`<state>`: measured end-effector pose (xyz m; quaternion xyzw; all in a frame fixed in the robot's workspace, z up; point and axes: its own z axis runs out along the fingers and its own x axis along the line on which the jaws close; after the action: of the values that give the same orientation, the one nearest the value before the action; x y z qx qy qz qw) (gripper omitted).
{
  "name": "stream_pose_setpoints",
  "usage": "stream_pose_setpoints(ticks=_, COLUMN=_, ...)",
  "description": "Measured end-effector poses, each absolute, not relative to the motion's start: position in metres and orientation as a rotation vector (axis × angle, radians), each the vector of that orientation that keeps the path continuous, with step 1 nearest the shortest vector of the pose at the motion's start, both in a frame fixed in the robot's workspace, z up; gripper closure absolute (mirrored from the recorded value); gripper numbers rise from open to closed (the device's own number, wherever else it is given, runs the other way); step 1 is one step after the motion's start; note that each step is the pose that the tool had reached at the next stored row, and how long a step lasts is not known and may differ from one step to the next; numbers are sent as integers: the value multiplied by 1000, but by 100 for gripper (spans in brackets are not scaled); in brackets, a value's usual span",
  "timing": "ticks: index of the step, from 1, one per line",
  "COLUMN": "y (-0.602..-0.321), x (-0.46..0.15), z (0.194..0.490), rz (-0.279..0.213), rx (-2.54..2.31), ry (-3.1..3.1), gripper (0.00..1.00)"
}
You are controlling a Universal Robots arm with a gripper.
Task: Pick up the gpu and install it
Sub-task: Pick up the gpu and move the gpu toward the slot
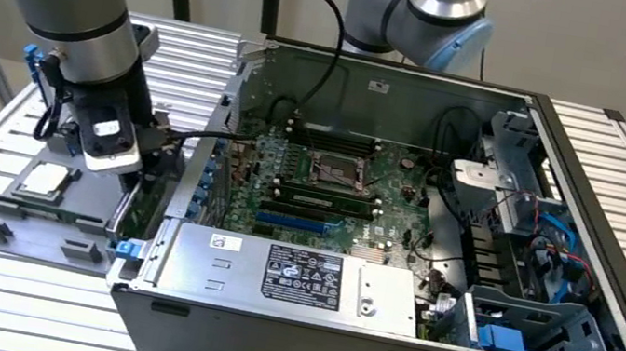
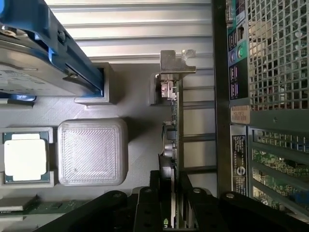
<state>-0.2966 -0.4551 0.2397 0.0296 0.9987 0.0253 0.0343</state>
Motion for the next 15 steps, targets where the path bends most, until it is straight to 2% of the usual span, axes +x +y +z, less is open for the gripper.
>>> stream_pose_setpoints(ticks=15, y=-455, x=-300, z=246, rz=78, rx=78, ry=3072, gripper=100)
